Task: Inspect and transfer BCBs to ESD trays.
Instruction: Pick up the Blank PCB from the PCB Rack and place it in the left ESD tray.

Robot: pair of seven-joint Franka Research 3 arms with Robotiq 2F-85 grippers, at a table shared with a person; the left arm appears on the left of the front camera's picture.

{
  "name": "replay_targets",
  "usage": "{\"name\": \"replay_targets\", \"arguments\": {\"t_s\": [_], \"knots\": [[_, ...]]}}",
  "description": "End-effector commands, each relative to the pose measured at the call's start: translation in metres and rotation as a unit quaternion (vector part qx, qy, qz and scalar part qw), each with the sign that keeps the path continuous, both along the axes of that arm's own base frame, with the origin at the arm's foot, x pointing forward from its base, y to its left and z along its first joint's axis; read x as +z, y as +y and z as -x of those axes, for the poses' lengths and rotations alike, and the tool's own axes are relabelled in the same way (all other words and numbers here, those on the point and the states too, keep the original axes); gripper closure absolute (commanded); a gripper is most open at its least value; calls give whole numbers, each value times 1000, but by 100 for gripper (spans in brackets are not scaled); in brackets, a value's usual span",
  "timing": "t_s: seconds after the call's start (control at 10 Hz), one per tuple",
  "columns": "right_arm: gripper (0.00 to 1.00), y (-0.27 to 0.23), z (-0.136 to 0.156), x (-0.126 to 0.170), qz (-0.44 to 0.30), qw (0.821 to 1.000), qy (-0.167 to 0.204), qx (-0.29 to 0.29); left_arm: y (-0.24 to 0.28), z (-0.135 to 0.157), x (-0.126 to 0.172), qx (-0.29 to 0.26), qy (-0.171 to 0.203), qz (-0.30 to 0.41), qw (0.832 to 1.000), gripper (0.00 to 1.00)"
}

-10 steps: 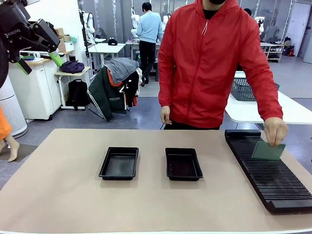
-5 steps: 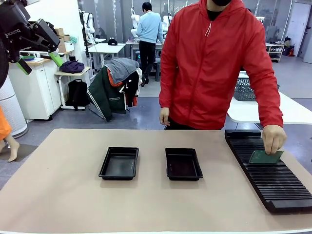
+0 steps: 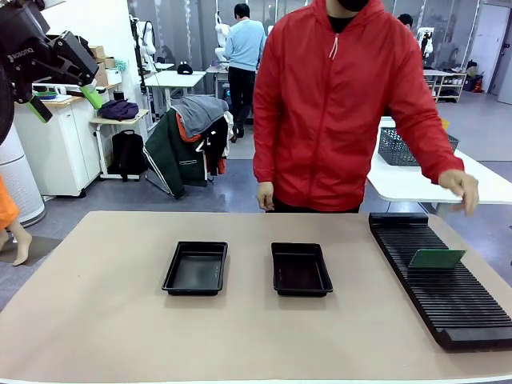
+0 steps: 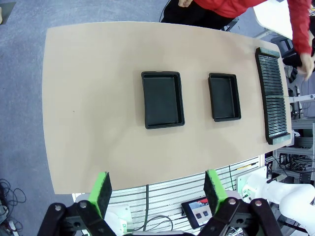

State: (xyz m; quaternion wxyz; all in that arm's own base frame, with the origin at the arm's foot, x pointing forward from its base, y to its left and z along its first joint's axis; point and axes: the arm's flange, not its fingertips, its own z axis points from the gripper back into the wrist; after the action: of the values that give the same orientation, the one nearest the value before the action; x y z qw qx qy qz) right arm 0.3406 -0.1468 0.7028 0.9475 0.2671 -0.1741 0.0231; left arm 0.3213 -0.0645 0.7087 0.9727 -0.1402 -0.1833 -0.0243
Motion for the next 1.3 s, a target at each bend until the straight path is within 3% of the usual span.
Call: {"name": "replay_targets", "arguments": {"t_s": [0.0,1.0,1.2], "knots": [[0,0,1,-1,-1,1000,1,-2,0,0,0,0,1,0,1000,0],[0,0,0,0,0,1000,0,0,0,0,0,0,1,0,1000,0],[0,8,-5,-3,48,997,-32,50,0,0,0,0,1,0,1000,0]]}}
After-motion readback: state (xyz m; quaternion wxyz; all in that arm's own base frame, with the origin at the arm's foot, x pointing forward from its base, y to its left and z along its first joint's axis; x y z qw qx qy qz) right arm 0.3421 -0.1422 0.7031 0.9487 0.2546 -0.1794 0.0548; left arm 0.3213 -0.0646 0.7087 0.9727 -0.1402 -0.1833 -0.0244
